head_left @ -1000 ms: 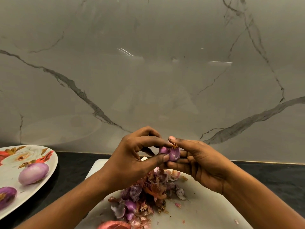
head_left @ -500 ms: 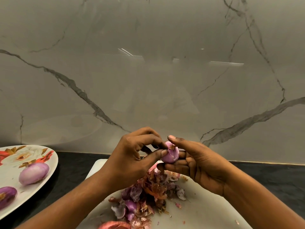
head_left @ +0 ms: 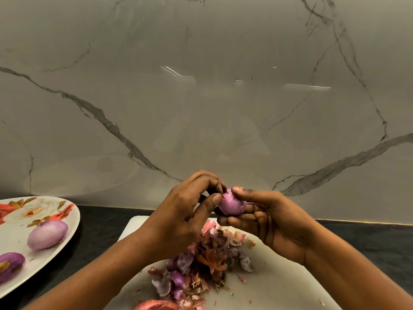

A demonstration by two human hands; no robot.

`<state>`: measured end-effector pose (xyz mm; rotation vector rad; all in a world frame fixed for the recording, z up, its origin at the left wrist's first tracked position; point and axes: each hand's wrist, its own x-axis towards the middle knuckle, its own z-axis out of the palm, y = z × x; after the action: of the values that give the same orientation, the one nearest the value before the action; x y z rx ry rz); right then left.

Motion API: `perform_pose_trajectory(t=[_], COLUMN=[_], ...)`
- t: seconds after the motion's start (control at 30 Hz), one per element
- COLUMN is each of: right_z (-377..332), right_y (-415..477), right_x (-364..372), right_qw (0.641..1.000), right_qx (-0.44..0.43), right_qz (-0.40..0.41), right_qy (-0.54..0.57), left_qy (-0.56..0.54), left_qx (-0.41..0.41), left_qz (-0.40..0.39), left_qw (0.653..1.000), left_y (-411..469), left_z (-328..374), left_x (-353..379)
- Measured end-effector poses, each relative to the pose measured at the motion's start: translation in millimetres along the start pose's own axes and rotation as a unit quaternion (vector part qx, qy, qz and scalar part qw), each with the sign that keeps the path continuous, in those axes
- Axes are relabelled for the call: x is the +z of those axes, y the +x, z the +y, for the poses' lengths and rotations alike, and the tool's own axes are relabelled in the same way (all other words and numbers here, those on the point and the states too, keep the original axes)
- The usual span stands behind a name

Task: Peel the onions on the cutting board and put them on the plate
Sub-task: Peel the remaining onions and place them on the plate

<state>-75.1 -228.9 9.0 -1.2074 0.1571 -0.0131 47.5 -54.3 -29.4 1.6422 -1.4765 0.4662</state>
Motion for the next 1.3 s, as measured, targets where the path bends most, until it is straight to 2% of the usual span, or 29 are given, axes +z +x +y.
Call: perform_pose_trajectory(t=[0.1,0.2,0.43,0.8,1.07,1.3], right_z=[-5.4,-8.6,-1.7,0.1,3.6,6.7], right_y=[0.6,1.4,0.7,0.5,3.8,7.5], right_x=[-5.7,-7.8,-3.4,-5.9,-8.3,-12.2], right_qw=[0.998,0.996,1.0,0.996,0.995,0.991], right_qx=[-0.008,-0.025,-0.01,0.012,0.023,0.015], right_qz=[0.023,0.032,0.011,0.013,0.005,-0.006], right_qy=[0.063,0.077,0.008,-0.084,-0.093,-0.129], left_qy=[-0.054,-0.075,-0.058,-0.148,-0.096,0.034], left_qx=[-0.028,-0.039,-0.06,-0.114,-0.062,0.007], left_qz=[0.022,0.03,0.042,0.006,0.019,-0.035], left_qw=[0.998,0.996,0.996,0.982,0.993,0.999], left_y=[0.8,0.2,-2.3,-1.0,-0.7,-0.3], left_z=[0.5,2.6,1.1,-0.7,-4.5,-3.8], left_x=[-1.0,-0.7,-7.6,-4.7,-5.0,-1.7])
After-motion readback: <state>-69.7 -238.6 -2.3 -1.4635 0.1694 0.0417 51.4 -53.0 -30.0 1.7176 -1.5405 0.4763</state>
